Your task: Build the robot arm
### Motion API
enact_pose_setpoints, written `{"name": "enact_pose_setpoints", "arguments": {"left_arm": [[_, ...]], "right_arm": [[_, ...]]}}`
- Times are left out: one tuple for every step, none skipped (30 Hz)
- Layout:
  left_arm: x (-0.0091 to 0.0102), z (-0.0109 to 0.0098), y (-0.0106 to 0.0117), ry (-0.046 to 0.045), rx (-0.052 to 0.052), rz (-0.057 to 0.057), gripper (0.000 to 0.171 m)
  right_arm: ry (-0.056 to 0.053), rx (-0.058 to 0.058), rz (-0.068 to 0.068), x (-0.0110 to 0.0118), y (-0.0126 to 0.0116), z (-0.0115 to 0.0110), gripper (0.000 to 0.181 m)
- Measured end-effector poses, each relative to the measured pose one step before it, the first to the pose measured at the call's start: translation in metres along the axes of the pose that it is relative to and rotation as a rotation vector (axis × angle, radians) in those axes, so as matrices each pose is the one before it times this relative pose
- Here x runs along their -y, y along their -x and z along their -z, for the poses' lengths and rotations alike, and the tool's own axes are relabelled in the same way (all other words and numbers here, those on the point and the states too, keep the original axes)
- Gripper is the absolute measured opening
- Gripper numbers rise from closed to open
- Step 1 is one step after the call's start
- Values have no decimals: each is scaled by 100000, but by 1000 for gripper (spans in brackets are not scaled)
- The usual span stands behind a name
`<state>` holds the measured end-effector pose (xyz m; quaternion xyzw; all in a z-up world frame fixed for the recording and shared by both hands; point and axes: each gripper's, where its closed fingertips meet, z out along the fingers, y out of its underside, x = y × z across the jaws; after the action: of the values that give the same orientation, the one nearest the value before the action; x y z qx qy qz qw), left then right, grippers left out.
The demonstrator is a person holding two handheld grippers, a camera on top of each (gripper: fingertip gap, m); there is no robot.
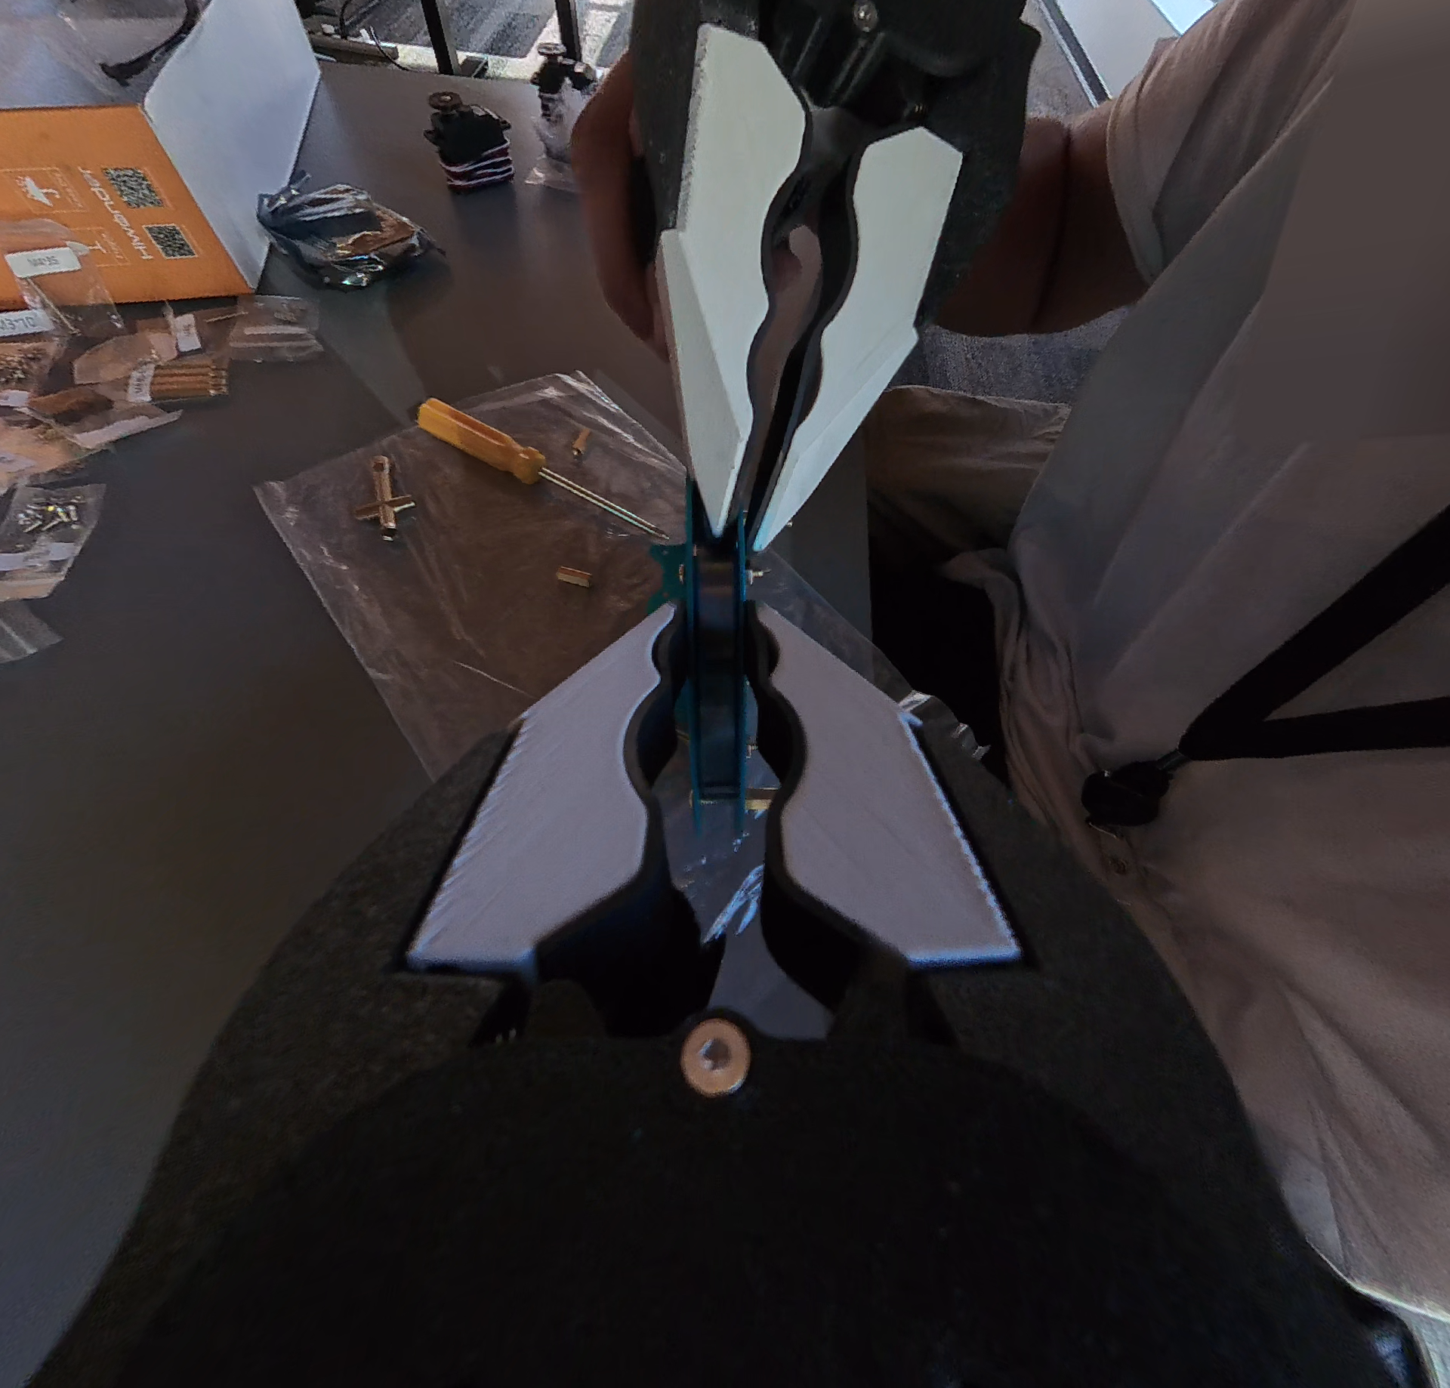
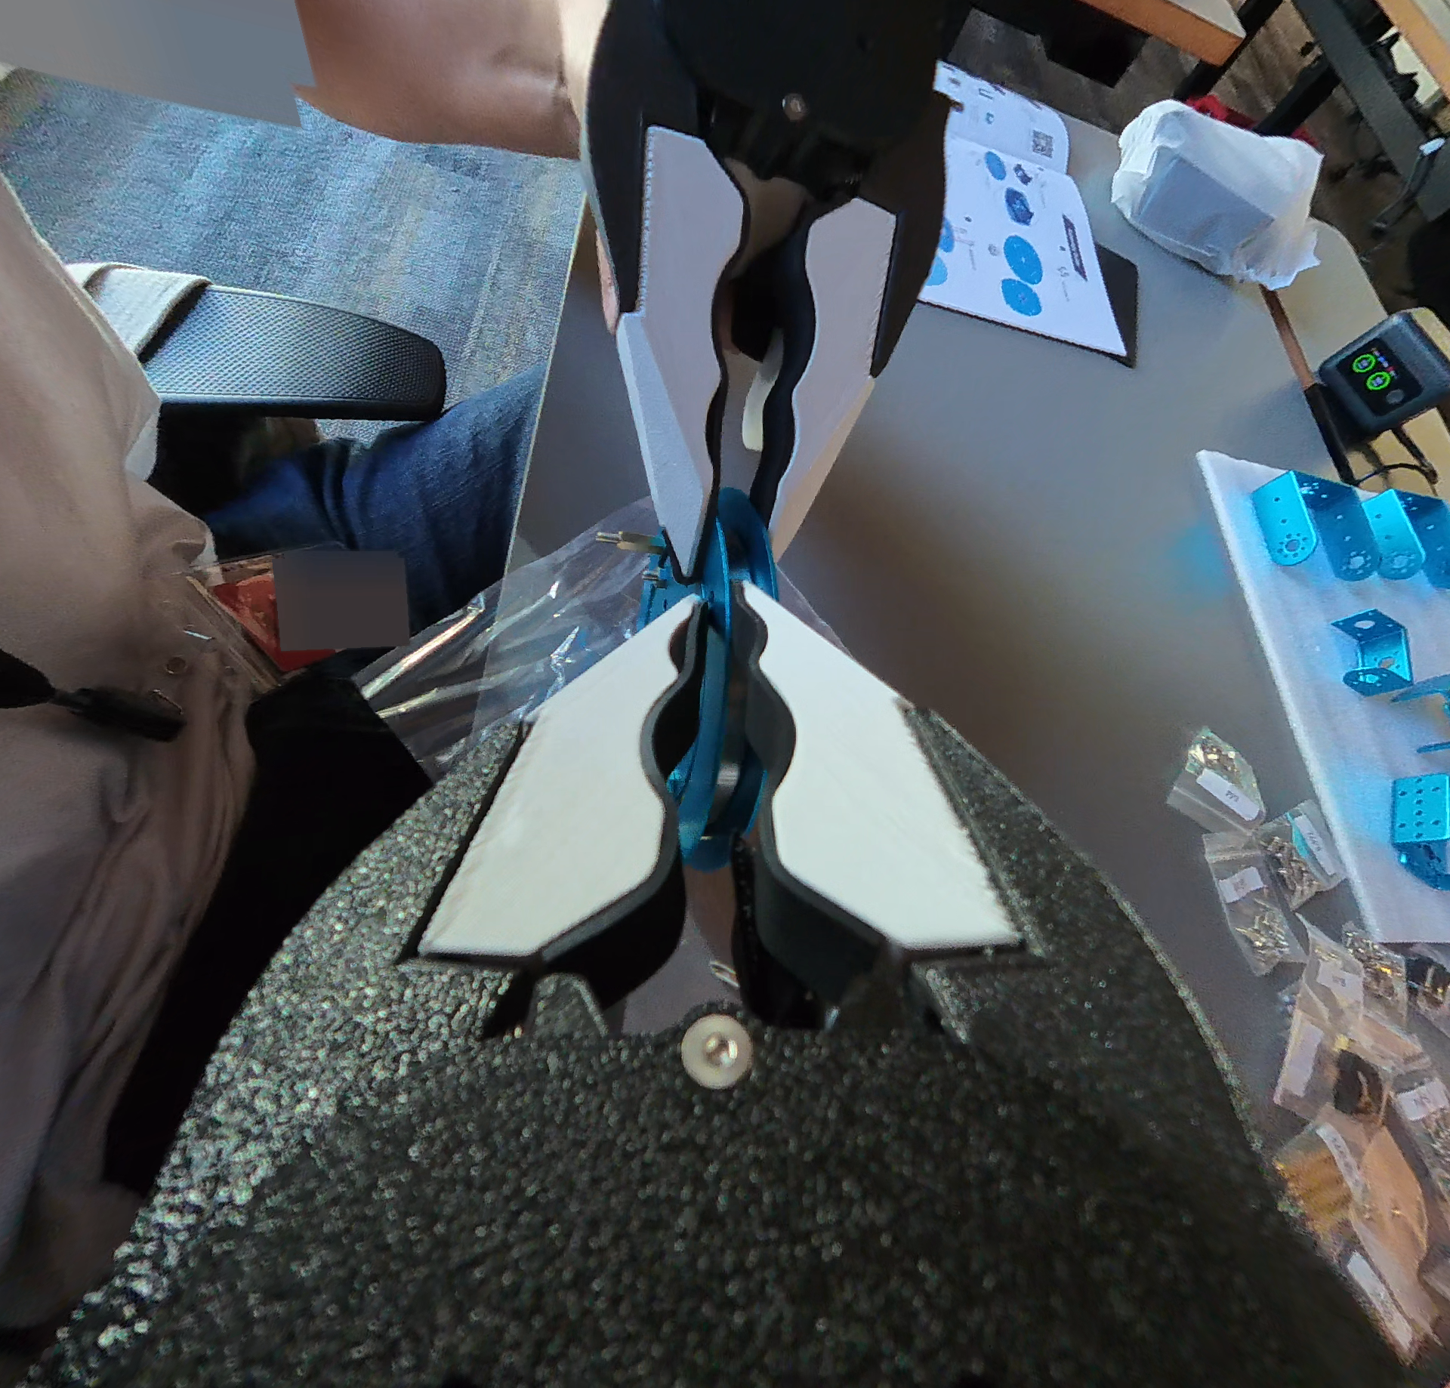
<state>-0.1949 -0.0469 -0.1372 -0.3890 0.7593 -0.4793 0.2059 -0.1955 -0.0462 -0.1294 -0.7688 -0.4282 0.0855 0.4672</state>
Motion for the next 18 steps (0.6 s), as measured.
{"name": "enact_pose_setpoints", "arguments": {"left_arm": [[11,8,159,-312,651,39,12],[20,7,37,-394,-174,242,12],[43,-28,90,-424,205,486,12],[84,-56,172,-550,765,1085,12],[104,-81,65,-639,-220,1740,12],[66,-14,3,-165,-821,989,12],[17,90,148,311,29,-50,12],[72,164,258,195,764,-125,12],[126,169,244,-246,712,-57,12],[102,115,131,-141,123,-284,12],[18,50,21,515,-462,-167,12],[-3,-12,-13,518,-296,-216,12],[28,-61,-23,79,21,-426,12],[44,-60,-50,-75,-67,-178,12],[2,-23,-77,34,-211,-288,12],[-59,56,-3,399,539,-773,12],[-126,144,162,732,1833,-1240,12],[-170,206,62,963,1353,-1559,13]], "right_arm": [[10,-445,-757,-63,-164,-58,9],[-192,404,-856,16,-35,-15,8],[-183,-77,-273,18,-73,15,8],[27,-1976,1266,-53,-258,21,8],[-403,-2025,2754,-62,-175,109,8],[-1555,-22,265,85,62,214,9],[-2292,1821,-2731,160,103,326,17],[-2802,1692,-4626,107,-149,347,24],[-1923,204,-5189,-152,-532,302,34],[110,310,-4206,-470,-610,181,40],[-70,1259,-3368,-399,-427,53,40],[-1057,1918,-3096,-125,-240,-83,40],[-654,3216,-2620,-65,46,-186,40],[1107,3869,-1893,-238,250,-356,39],[3065,2243,-258,-469,95,-435,31],[2888,577,747,-448,-64,-409,22],[822,1691,-43,-56,168,-205,15],[330,893,-504,139,4,-60,14]]}}
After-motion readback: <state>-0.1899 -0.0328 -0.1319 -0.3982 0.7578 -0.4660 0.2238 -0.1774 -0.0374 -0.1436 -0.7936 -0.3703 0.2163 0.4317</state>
